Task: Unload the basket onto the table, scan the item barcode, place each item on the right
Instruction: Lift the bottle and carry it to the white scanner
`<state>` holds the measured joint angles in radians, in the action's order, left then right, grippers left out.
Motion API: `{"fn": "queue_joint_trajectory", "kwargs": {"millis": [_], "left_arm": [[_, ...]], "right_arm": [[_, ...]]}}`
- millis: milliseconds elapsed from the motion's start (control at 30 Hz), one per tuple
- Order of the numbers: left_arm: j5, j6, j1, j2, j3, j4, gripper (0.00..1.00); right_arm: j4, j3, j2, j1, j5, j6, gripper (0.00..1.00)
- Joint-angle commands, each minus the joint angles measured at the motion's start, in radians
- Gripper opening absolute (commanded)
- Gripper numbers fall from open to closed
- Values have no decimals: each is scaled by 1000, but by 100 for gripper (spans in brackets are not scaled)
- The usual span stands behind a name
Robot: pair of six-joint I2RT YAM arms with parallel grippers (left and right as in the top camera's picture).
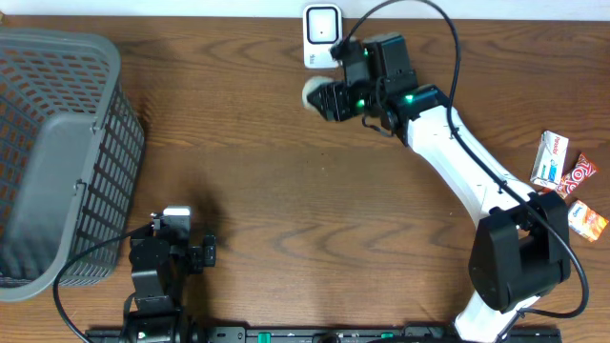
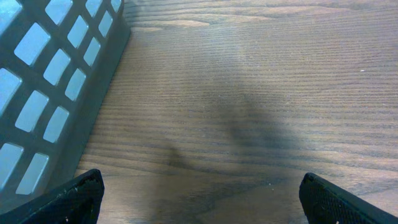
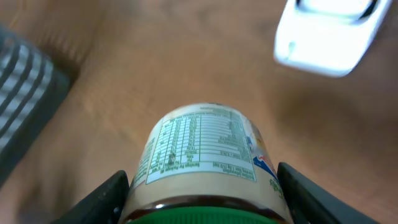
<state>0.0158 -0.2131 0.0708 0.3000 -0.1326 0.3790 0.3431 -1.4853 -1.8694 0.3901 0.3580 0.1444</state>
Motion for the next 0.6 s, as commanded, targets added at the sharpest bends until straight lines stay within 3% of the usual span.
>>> {"fn": "queue_joint_trajectory", "kwargs": {"millis": [0, 333, 567], "left_arm": [[-12, -2, -2, -2, 13, 24, 100], [-12, -2, -2, -2, 13, 24, 100], [-12, -2, -2, -2, 13, 24, 100]], "right_arm": [[-85, -7, -27, -8, -77, -23, 57], [-381, -44, -183, -44, -118, -39, 57], [-460, -240, -318, -49, -126, -61, 55]]}}
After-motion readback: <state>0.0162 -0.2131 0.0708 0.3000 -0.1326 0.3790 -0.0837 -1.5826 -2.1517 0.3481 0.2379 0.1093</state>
